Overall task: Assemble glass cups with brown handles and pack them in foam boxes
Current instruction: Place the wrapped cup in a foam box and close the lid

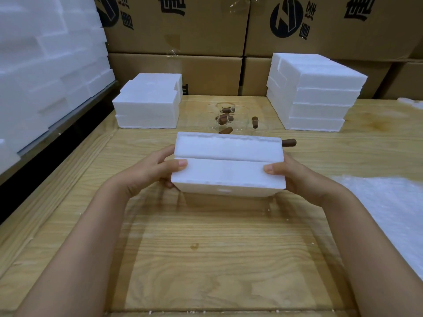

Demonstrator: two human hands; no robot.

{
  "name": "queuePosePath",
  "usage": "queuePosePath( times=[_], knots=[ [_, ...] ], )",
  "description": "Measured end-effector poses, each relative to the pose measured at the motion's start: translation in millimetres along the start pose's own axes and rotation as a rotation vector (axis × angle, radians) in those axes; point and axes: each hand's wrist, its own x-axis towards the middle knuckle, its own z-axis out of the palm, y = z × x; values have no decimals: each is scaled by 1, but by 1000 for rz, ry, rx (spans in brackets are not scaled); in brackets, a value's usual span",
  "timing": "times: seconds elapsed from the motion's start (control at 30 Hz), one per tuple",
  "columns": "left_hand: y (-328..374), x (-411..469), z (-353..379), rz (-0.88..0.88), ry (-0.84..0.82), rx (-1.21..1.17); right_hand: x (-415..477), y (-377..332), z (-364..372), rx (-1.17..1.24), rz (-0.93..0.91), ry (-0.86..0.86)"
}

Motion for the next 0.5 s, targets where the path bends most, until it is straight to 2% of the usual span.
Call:
queuePosePath(
  times=[0.27, 0.5],
  knots=[
    [-7, 7, 0, 10, 22, 5, 2, 2, 0, 26, -23, 32],
    [-11, 5, 0, 84, -4, -61, -4, 3, 2, -205, -208, 116]
  ],
)
